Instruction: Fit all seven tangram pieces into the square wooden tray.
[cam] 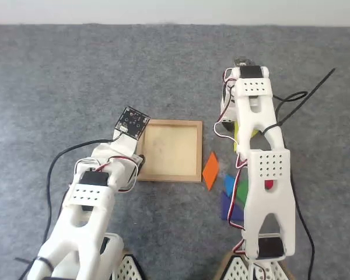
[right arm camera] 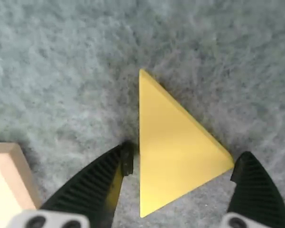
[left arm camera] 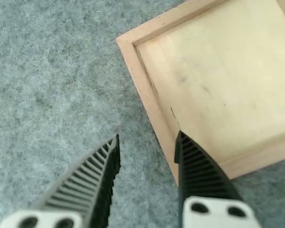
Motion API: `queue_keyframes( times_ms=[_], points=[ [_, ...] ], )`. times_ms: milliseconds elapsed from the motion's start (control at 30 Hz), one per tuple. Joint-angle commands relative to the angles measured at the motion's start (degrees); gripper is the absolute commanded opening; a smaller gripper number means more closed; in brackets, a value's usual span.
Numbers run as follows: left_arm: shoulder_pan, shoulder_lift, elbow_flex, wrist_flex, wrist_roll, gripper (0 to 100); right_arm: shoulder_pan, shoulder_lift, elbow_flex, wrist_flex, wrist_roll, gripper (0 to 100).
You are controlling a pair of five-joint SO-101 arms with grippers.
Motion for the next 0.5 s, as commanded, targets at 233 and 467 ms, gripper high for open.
queue_keyframes(
  times_ms=[233, 467],
  points=[
    [-0.44, -2.02, -0.57, 0.18, -0.44, 18, 1.19, 0.75, -2.11, 1.45, -0.7, 33.6],
    [-0.44, -2.02, -0.4, -0.7, -0.44, 18, 1.27, 0.84, -2.2, 0.4, -2.55, 33.6]
  ],
)
